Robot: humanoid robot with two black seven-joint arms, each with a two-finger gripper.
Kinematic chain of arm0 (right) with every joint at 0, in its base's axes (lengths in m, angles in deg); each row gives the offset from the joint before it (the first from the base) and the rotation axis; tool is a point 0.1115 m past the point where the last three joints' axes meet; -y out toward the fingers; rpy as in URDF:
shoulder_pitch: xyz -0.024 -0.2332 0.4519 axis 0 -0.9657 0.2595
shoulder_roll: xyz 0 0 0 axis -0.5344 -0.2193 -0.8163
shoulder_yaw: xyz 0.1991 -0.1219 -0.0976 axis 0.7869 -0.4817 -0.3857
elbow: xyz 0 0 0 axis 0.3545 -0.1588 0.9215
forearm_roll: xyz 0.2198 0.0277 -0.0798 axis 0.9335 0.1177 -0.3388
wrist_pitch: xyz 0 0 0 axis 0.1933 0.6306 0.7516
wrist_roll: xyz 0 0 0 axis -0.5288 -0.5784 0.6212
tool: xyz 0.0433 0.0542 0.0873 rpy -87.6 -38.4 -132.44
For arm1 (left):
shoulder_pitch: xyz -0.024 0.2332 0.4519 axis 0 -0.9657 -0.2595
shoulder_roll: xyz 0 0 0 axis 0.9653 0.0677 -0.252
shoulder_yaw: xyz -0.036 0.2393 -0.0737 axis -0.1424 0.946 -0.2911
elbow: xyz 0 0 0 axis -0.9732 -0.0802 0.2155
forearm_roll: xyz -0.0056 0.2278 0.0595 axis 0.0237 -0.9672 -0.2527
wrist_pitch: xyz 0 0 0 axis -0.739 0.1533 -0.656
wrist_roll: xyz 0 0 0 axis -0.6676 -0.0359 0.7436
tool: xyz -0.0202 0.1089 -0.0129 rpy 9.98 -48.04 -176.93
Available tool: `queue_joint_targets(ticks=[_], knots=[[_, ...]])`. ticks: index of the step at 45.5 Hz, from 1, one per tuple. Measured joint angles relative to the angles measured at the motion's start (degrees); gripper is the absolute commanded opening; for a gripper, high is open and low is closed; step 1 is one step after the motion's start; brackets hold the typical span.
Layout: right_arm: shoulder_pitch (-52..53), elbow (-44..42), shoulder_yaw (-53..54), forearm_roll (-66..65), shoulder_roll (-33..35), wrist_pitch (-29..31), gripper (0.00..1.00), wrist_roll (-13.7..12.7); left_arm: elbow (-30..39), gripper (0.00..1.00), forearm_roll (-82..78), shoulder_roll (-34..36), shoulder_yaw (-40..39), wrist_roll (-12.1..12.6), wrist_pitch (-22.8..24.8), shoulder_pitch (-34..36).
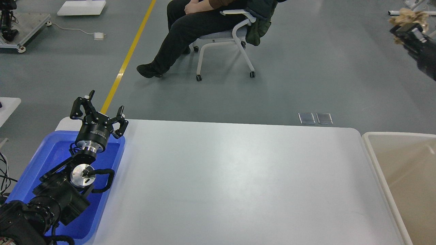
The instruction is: Tidy desktop
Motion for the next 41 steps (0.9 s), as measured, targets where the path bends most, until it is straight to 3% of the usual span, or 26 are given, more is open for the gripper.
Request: queue_joint_targets(ticks=[12,27,41], knots=[[-8.27,-13.90,3.03,12.15,1.22,0.82,0.00,-1.47,-0.01,1.00,0.01,0.00,0.00,0.00,0.00,0.00],[-18.87,-30.36,5.45,21.48,-2.97,0.54,0.00,-8.88,0.00,1.00,0.00,0.00,0.00,0.00,0.00,0.00],[-28.36,-37.19,11.11,23.47,-6.39,0.24,0.00,-11.76,0.00,1.00,0.00,0.00,0.00,0.00,0.00,0.02]])
